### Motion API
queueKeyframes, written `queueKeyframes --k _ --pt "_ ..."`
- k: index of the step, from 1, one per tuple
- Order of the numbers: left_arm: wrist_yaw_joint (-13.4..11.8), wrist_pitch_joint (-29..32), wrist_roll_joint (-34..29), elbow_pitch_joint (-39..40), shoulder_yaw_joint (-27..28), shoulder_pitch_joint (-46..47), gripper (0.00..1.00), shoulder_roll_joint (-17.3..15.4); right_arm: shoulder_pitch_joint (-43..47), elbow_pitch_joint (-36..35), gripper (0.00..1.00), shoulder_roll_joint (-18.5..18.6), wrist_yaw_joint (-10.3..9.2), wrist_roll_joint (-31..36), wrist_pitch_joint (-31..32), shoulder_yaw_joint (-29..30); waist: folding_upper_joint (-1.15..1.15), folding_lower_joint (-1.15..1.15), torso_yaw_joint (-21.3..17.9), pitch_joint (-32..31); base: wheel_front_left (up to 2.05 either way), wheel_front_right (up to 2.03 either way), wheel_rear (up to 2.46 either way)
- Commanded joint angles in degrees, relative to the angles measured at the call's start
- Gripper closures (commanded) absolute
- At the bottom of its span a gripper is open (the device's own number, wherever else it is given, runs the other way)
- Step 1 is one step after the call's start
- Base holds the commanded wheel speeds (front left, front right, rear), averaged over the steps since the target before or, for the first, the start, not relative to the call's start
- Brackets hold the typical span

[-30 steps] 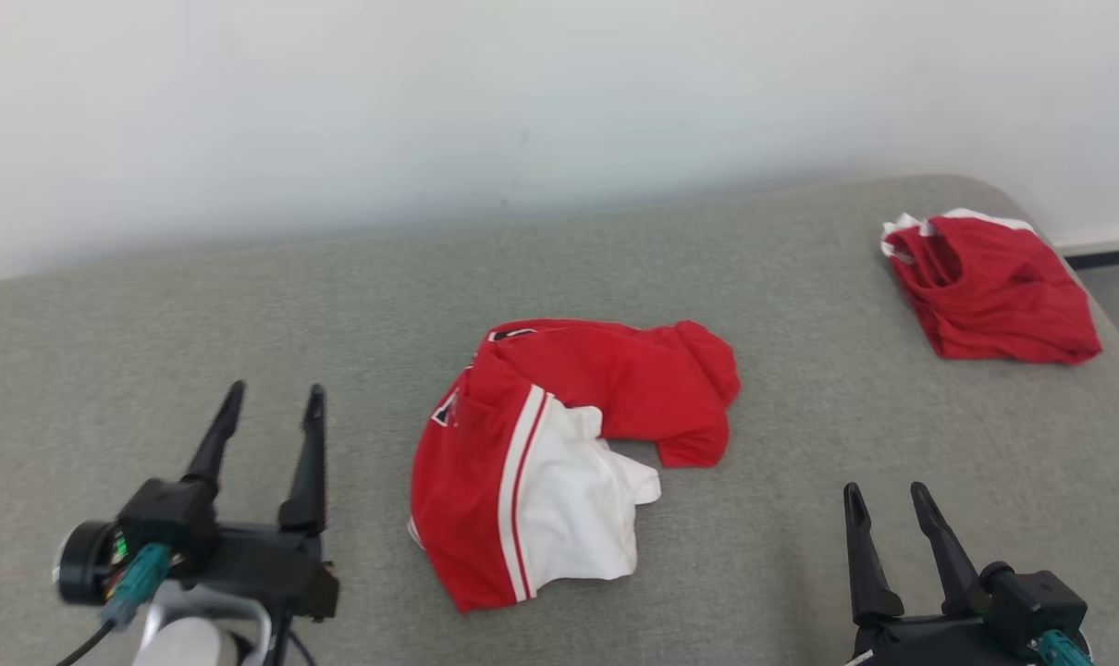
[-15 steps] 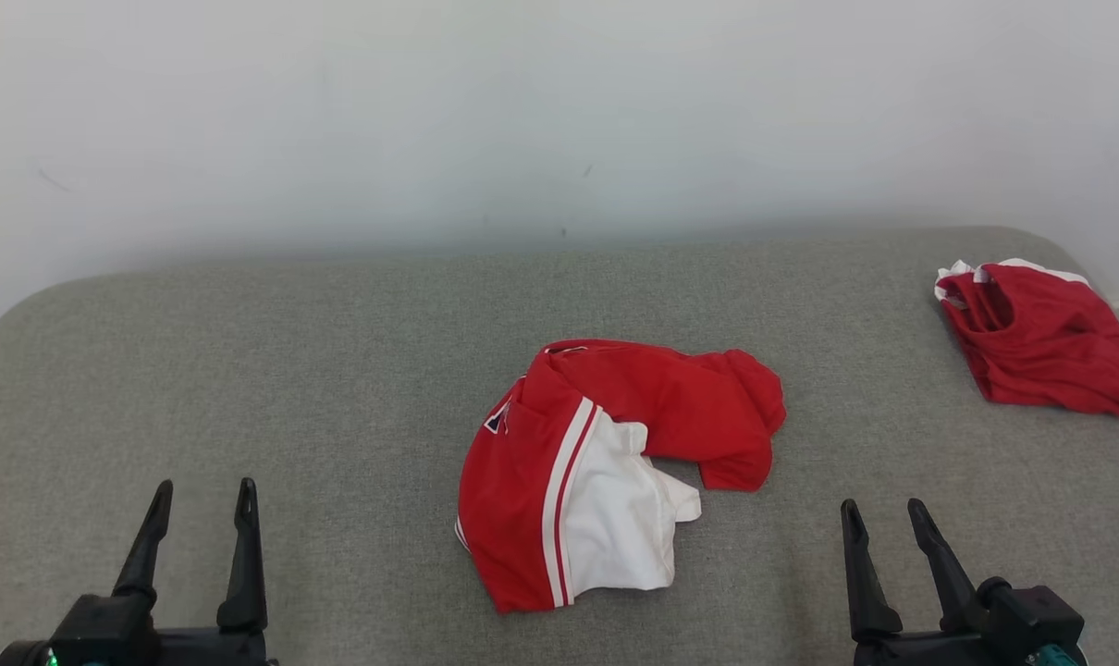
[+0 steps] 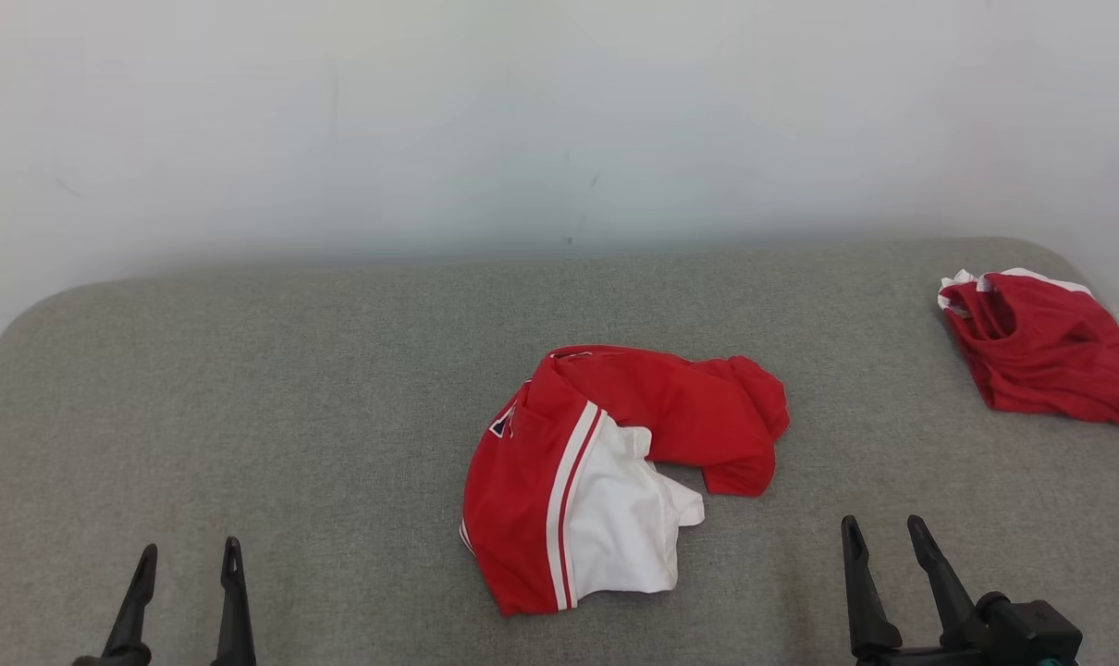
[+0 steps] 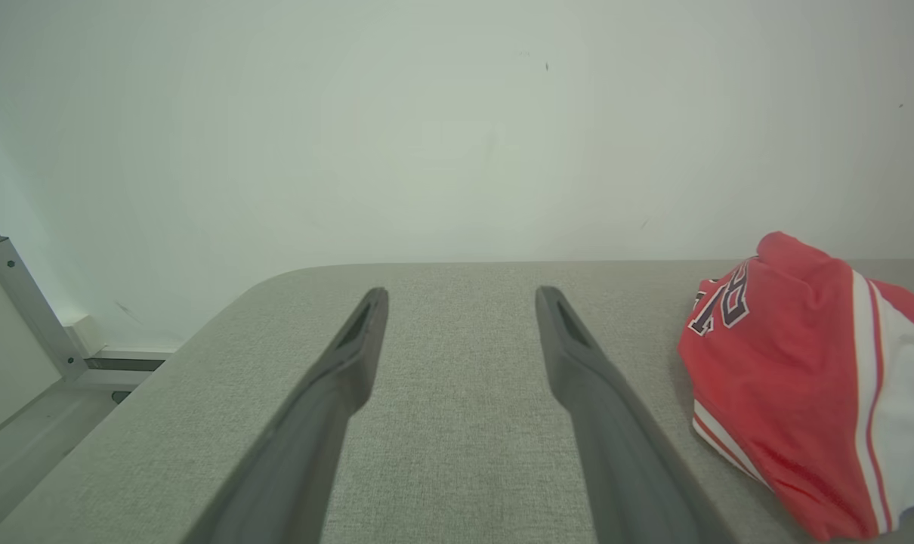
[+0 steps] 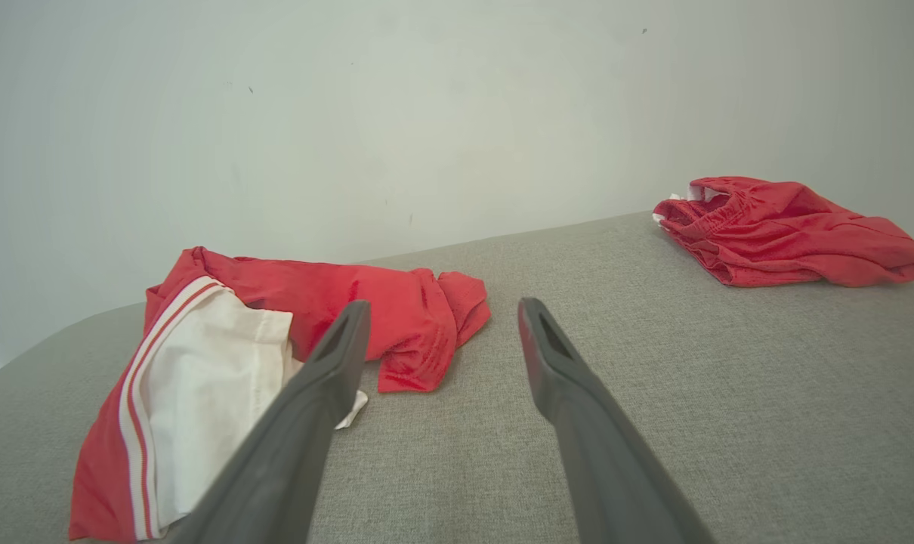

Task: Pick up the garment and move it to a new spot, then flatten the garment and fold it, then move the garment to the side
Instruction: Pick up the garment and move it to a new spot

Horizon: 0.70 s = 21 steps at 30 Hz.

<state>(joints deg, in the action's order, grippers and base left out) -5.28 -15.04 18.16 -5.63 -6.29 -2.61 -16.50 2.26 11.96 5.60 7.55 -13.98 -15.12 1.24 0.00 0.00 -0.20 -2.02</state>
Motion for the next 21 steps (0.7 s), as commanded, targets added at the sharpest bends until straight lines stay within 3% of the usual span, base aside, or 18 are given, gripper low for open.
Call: queueKeyframes --k 1,21 --pt "0.4 -0.2 -0.5 -0.3 0.4 -0.9 0.0 0.6 0.5 0.1 0.0 -0.1 -0.15 0.2 0.0 0.0 0.0 0.0 0.1 0.0 0.0 0.0 0.0" --pt "3.5 -0.2 -4.5 -1.8 3.3 -1.8 0.0 5.2 0.7 1.3 0.0 -0.7 -0.15 -0.1 0.0 -1.4 0.0 0.0 0.4 0.7 0.0 0.0 0.0"
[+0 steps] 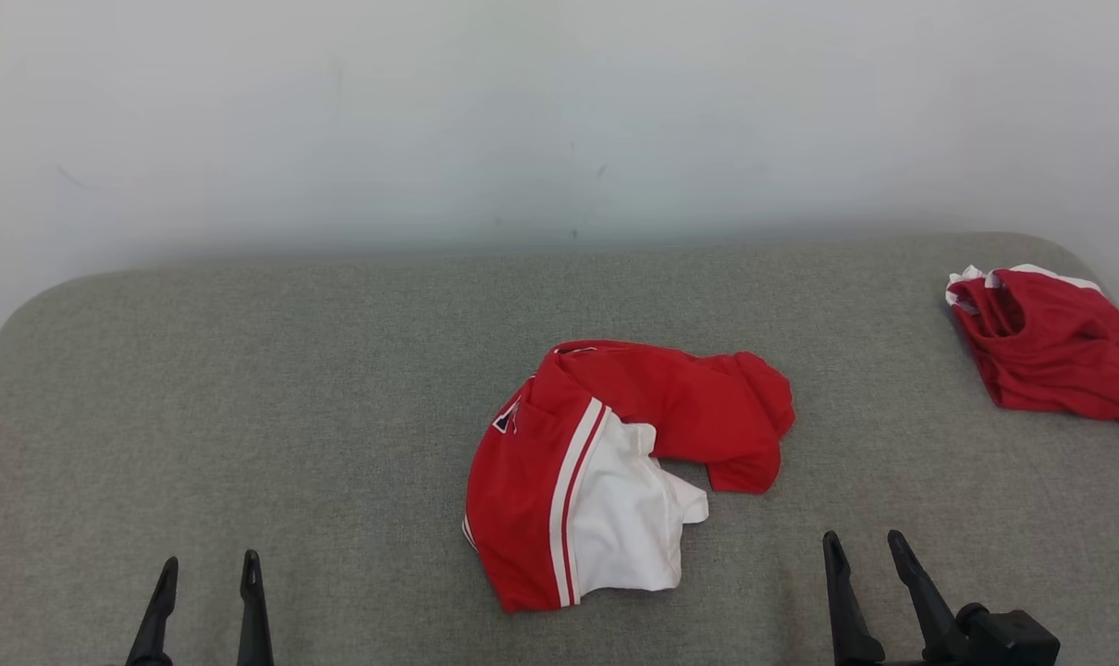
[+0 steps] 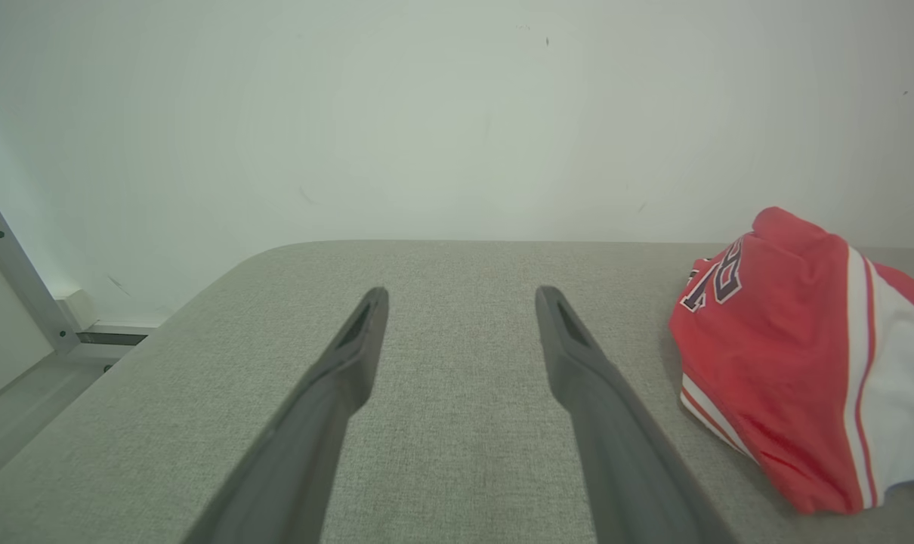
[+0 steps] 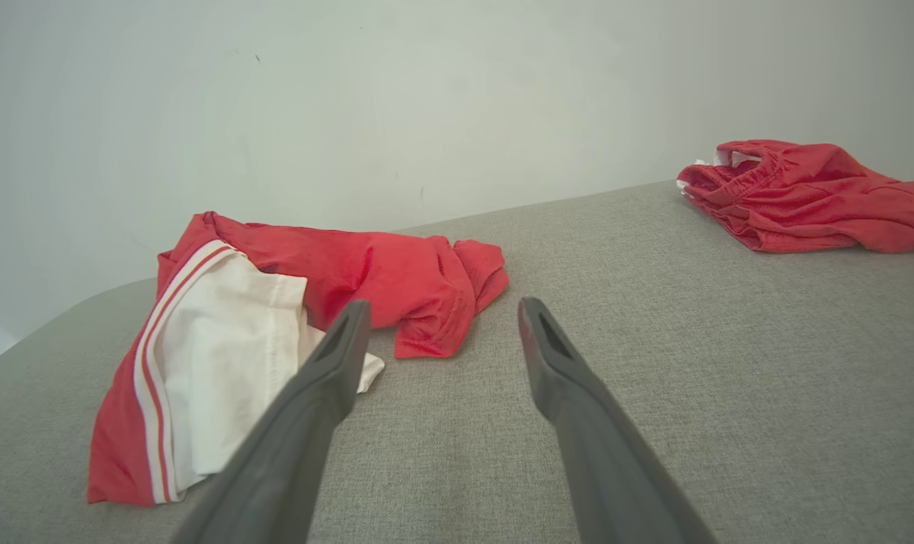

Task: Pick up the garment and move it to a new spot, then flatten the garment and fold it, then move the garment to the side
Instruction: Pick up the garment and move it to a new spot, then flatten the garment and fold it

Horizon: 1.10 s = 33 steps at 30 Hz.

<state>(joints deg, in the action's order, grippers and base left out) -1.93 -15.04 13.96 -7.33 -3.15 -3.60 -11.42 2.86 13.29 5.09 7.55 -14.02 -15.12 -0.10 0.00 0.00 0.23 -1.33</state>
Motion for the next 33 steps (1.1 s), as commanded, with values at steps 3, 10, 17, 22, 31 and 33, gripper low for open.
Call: queueKeyframes --k 3,10,17,22,31,33 --pt "0.5 -0.2 -0.7 -0.1 0.9 -1.0 0.0 0.6 0.0 0.1 0.0 -0.2 -0.15 -0.1 0.0 0.0 0.0 0.0 0.0 0.1 0.0 0.0 0.0" --pt "1.7 -0.2 -1.9 -0.4 2.0 -1.1 0.0 1.6 0.0 0.3 0.0 0.0 -0.15 -0.1 0.0 0.0 0.0 0.0 0.1 0.1 0.0 0.0 0.0" --pt "2.5 -0.2 -2.8 -0.7 2.9 -1.1 0.0 2.4 0.1 0.3 0.0 0.1 -0.15 -0.1 0.0 -0.1 0.0 0.0 0.1 0.1 0.0 0.0 0.0" --pt "3.0 -0.2 -3.2 -0.9 3.5 -1.1 0.0 2.8 0.1 0.5 0.0 0.1 -0.15 -0.1 0.0 -0.1 0.0 0.0 0.0 0.1 0.0 0.0 0.0" --pt "3.8 -0.2 -4.0 -1.2 4.7 -1.1 0.0 3.5 0.3 0.5 0.0 0.3 -0.15 -0.1 0.0 -0.1 0.0 0.0 0.0 -0.1 0.0 0.0 0.0" --pt "3.8 -0.2 -4.2 -1.2 4.8 -1.2 0.0 3.6 0.3 0.5 0.0 0.3 -0.15 -0.2 0.0 -0.1 0.0 0.0 0.0 -0.1 0.0 0.0 0.0"
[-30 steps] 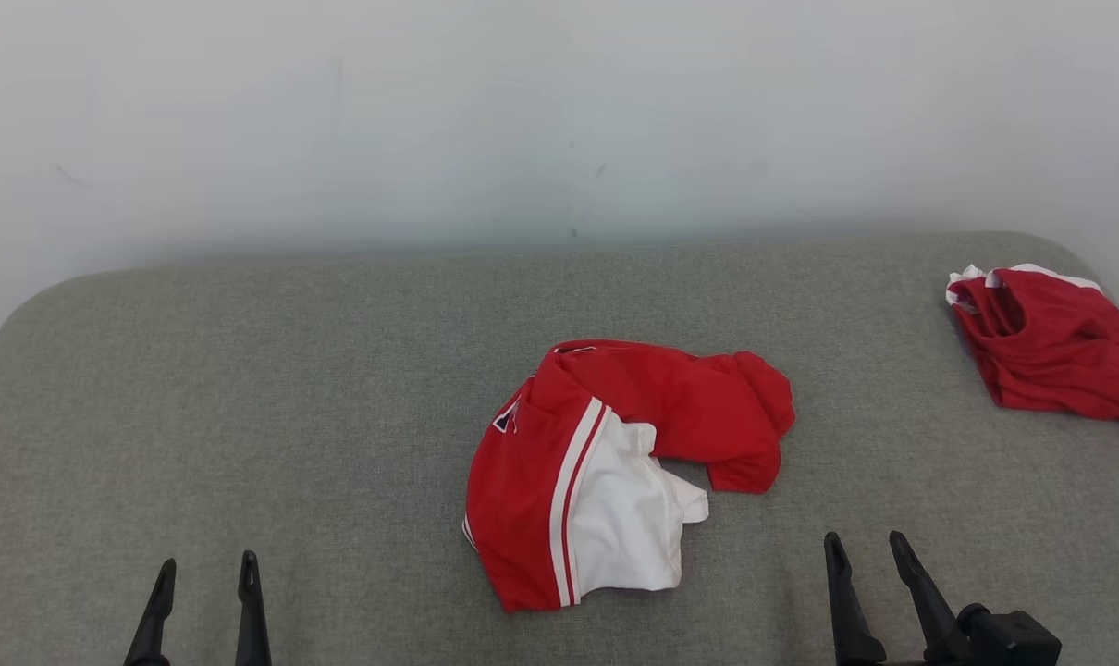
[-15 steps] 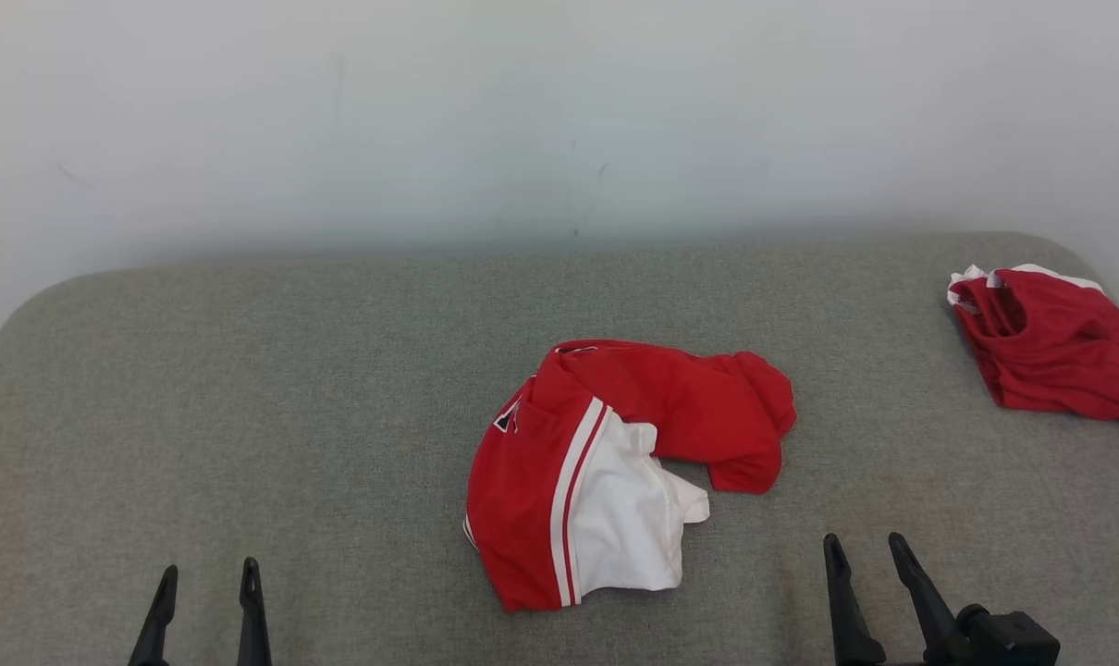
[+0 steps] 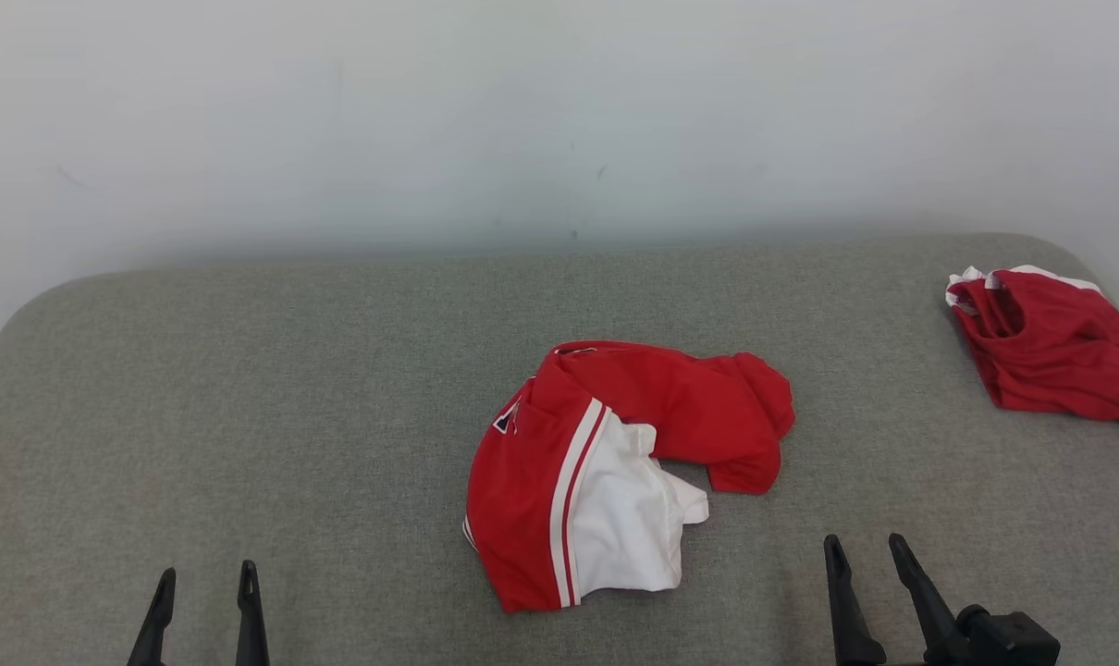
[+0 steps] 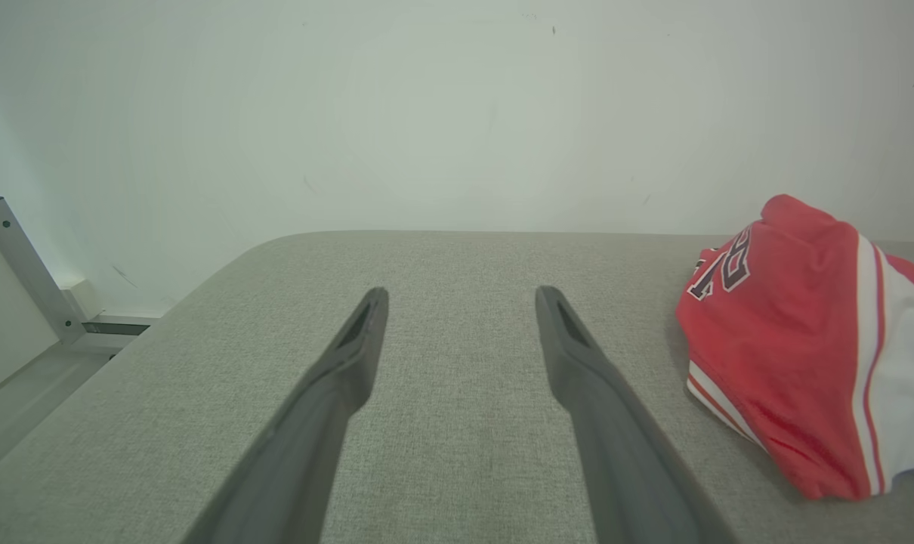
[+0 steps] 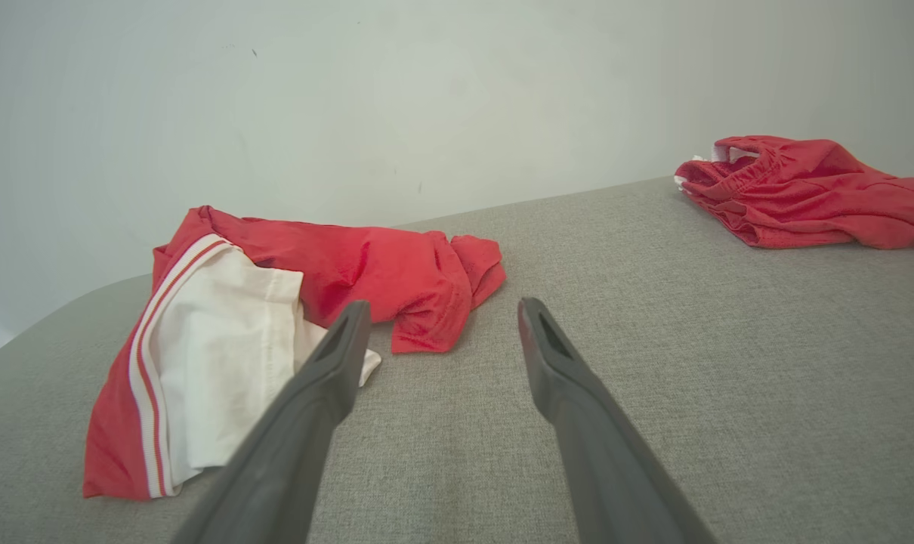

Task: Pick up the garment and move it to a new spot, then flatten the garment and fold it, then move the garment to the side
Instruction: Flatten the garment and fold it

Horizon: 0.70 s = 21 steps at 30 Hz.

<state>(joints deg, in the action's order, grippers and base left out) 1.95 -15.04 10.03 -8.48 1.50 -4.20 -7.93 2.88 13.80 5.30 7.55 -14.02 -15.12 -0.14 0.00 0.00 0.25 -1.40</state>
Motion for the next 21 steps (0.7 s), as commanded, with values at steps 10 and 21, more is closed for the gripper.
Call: queueKeyframes --k 10,21 --pt "0.8 -0.2 -0.9 -0.4 0.9 -0.3 0.0 0.6 0.6 -0.2 0.0 0.0 -0.15 0.0 0.0 0.0 0.0 0.0 0.2 0.2 0.0 0.0 0.0" --pt "1.7 -0.2 -2.4 0.1 -0.3 1.2 0.0 1.4 0.2 0.0 0.0 0.3 -0.15 -0.2 0.0 -0.1 0.0 0.0 0.3 0.5 0.0 0.0 0.0"
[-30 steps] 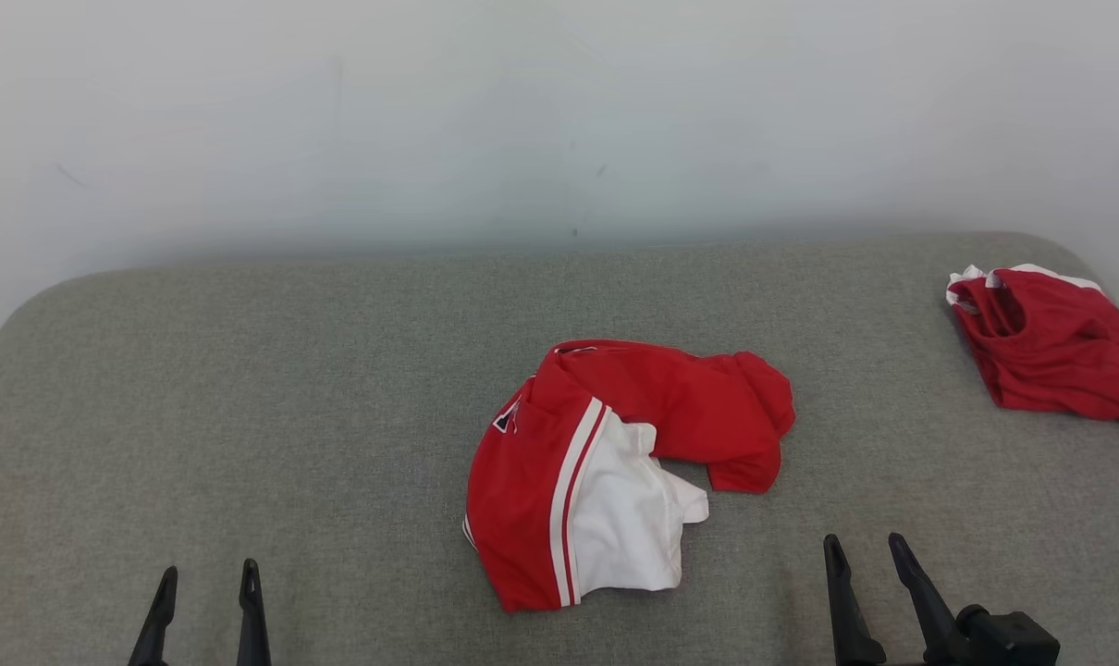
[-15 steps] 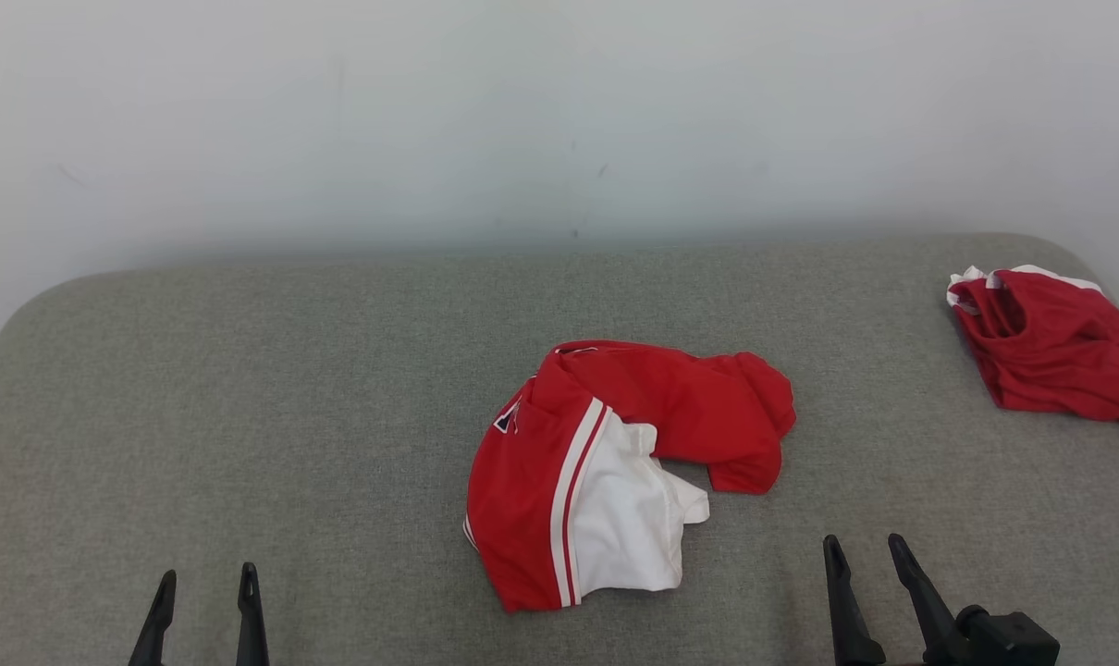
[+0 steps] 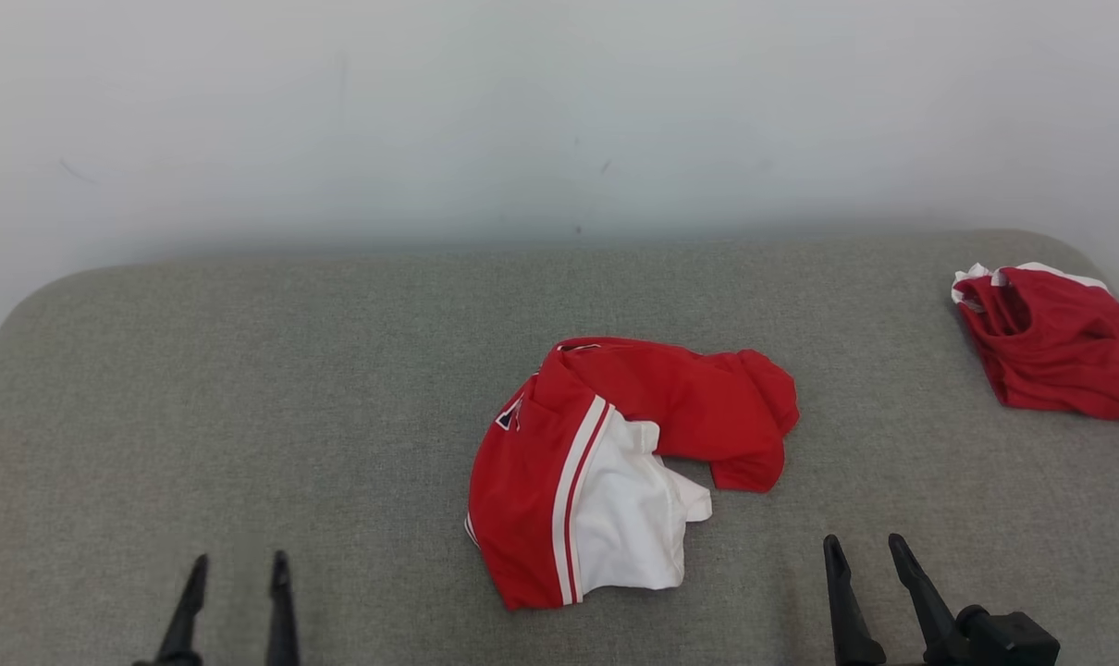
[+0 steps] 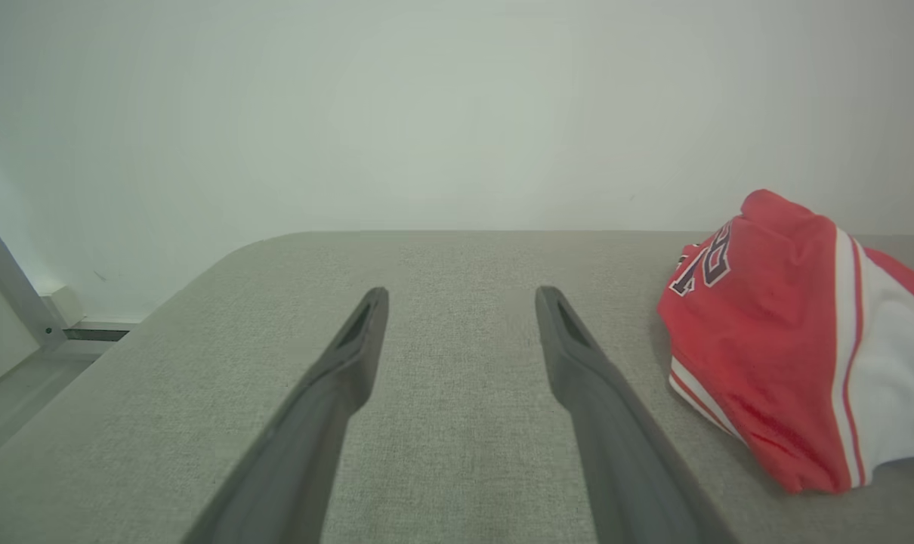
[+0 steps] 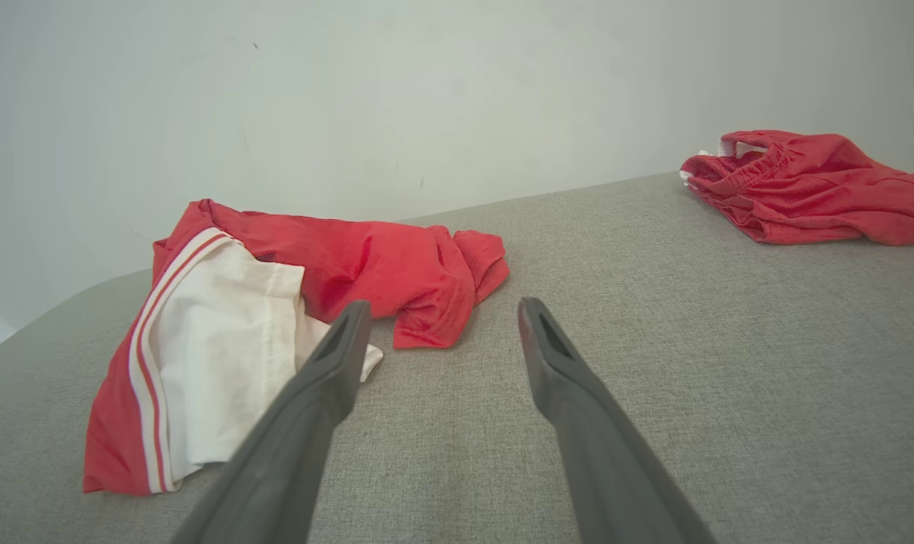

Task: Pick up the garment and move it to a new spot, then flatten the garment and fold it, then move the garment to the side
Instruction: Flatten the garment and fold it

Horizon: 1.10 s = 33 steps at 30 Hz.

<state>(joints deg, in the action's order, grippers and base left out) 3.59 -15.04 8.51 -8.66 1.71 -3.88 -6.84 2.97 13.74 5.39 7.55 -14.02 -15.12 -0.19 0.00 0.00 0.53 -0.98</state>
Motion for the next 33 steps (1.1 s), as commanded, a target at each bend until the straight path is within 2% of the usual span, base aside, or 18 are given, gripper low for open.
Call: queueKeyframes --k 1,8,18,27,32,33 --pt "0.5 -0.2 -1.1 0.2 -1.3 1.3 0.0 0.6 0.1 0.0 0.0 0.1 -0.15 -0.2 0.0 -0.1 0.0 0.0 -0.1 0.2 0.0 0.0 0.0" --pt "3.0 -0.2 -2.8 -3.2 -11.1 7.3 0.0 2.1 -1.3 0.0 0.0 0.1 -0.15 -0.5 0.0 -1.3 0.0 0.0 -2.3 2.3 0.0 0.0 0.0" --pt "3.9 -0.2 -2.7 -11.5 -24.0 15.7 0.0 3.4 -3.7 -0.4 0.0 -0.3 -0.15 -1.3 0.0 -0.6 0.0 0.0 -8.5 8.1 0.0 0.0 0.0" --pt "3.8 -0.2 -3.3 -17.9 -29.6 18.6 0.0 3.1 -5.4 -0.8 0.0 -1.1 -0.15 -1.8 0.0 -0.4 0.0 0.0 -12.4 11.1 0.0 0.0 0.0" --pt "3.5 -0.2 -3.8 -23.4 -30.4 20.7 0.0 3.0 -5.8 -0.8 0.0 -1.2 -0.15 -1.8 0.0 -0.1 0.0 0.0 -13.5 11.9 0.0 0.0 0.0" --pt "3.4 -0.2 -4.0 -24.3 -30.5 21.2 0.07 3.1 -5.9 -0.8 0.0 -1.2 -0.15 -1.7 0.0 -0.1 0.0 0.0 -13.6 11.9 0.0 0.0 0.0"
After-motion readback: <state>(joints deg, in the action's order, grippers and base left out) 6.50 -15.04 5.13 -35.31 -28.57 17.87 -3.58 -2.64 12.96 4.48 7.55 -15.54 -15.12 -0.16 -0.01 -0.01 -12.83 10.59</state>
